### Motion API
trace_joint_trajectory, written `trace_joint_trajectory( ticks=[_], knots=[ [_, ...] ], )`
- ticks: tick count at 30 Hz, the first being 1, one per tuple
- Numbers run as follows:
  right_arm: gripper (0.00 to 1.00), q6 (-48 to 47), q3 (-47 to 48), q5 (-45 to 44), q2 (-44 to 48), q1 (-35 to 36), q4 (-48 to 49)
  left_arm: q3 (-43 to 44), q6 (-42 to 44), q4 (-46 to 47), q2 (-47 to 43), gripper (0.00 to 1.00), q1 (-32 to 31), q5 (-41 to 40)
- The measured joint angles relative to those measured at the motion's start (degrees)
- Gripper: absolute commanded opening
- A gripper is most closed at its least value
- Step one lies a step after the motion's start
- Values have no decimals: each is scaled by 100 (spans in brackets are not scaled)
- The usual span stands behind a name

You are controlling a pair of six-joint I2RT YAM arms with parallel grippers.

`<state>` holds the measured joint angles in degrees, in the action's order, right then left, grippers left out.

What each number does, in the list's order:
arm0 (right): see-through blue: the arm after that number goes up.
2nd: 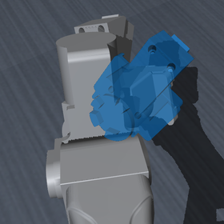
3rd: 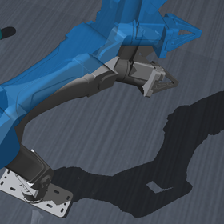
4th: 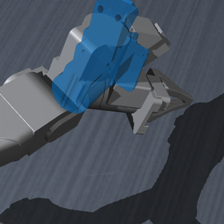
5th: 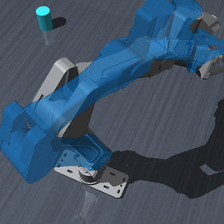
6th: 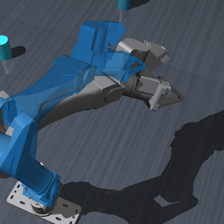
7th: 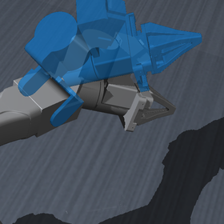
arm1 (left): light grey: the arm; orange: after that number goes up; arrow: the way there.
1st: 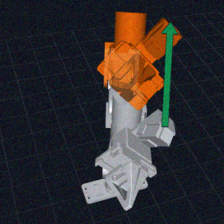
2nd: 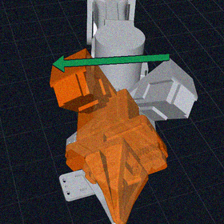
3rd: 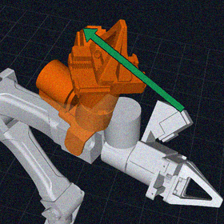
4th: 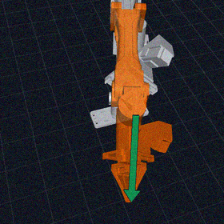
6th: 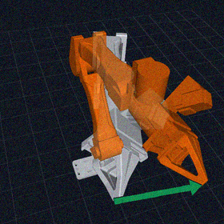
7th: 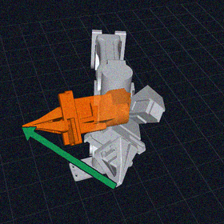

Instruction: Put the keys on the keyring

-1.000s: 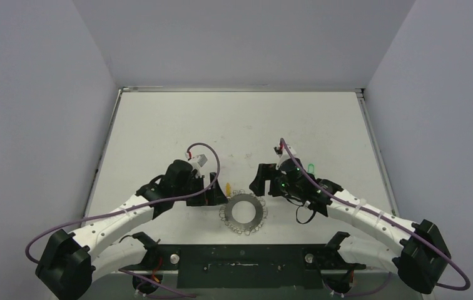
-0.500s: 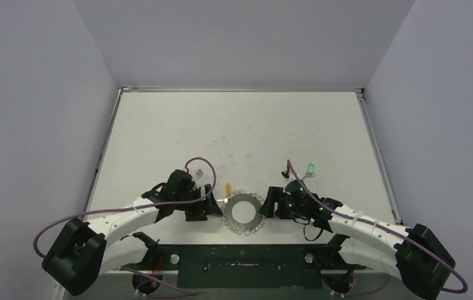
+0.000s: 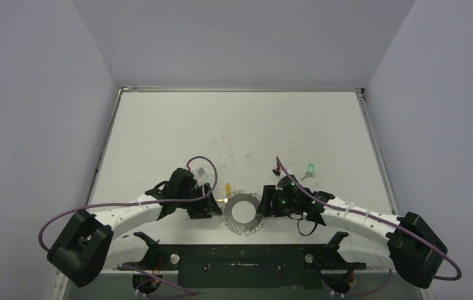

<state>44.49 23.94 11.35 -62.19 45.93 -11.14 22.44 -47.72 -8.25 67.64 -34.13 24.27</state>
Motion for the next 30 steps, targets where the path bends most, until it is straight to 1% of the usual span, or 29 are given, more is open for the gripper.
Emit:
trace_joint_trajectory(
  ticks=[3, 6, 8, 11, 13, 15, 18, 20, 25, 30],
  knots=[
    [48, -63, 179, -2, -494, 98, 63, 0, 7, -7, 9, 49, 20, -72],
    [44, -195, 605, 46, -1231, 146, 107, 0, 17, -74, -2, 49, 44, -181],
    [46, -308, 1016, 68, -1711, 186, 136, 13, 35, -203, -72, 49, 74, -258],
    [57, -446, 1379, 39, -2039, 308, 92, 28, 92, -470, -317, 49, 111, -422],
    [59, -551, 1534, -46, -2041, 448, -31, 39, 146, -629, -525, 49, 131, -522],
    [59, -654, 1628, -184, -1967, 588, -164, 42, 168, -745, -723, 49, 136, -612],
    [56, -802, 1646, -457, -1652, 833, -494, 42, 173, -844, -898, 49, 136, -675],
    [52, -896, 1646, -686, -1394, 1069, -717, 42, 170, -874, -935, 49, 136, -691],
    [41, -1099, 1646, -1384, -872, 2055, -1191, 42, 166, -916, -938, 48, 136, -667],
    [42, -1161, 1646, -1963, -955, 2942, -1519, 42, 140, -890, -938, 48, 136, -566]
  ],
)
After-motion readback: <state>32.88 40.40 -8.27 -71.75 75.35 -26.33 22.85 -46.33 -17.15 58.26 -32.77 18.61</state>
